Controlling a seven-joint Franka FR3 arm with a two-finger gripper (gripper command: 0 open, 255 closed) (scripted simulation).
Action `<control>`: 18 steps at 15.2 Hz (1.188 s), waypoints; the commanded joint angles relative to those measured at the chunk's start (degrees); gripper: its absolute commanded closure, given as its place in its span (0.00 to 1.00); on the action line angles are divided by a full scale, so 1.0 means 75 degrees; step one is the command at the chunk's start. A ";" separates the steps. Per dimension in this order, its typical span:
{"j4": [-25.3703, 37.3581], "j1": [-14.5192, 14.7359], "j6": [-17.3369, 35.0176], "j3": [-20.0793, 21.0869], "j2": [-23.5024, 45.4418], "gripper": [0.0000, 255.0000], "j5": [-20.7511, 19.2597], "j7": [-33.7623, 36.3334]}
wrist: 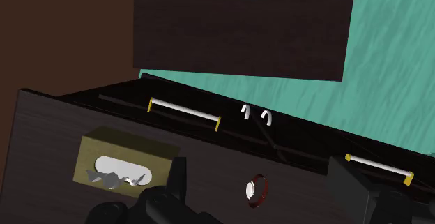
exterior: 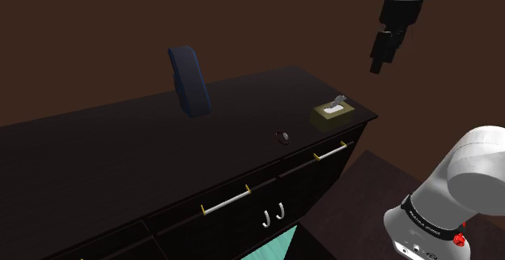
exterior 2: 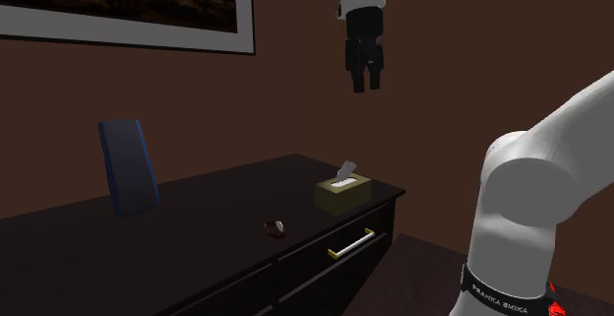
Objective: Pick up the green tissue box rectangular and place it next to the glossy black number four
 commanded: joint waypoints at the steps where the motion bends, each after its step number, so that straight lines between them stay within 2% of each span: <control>1: 0.0000 0.0000 0.0000 0.0000 0.0000 0.00 0.0000 0.0000; 10: -0.1756 -0.0790 0.3123 -0.0955 0.0298 0.00 0.0371 0.0826; 18: -0.2795 -0.1207 0.6163 -0.1905 0.1395 0.00 0.1073 0.1133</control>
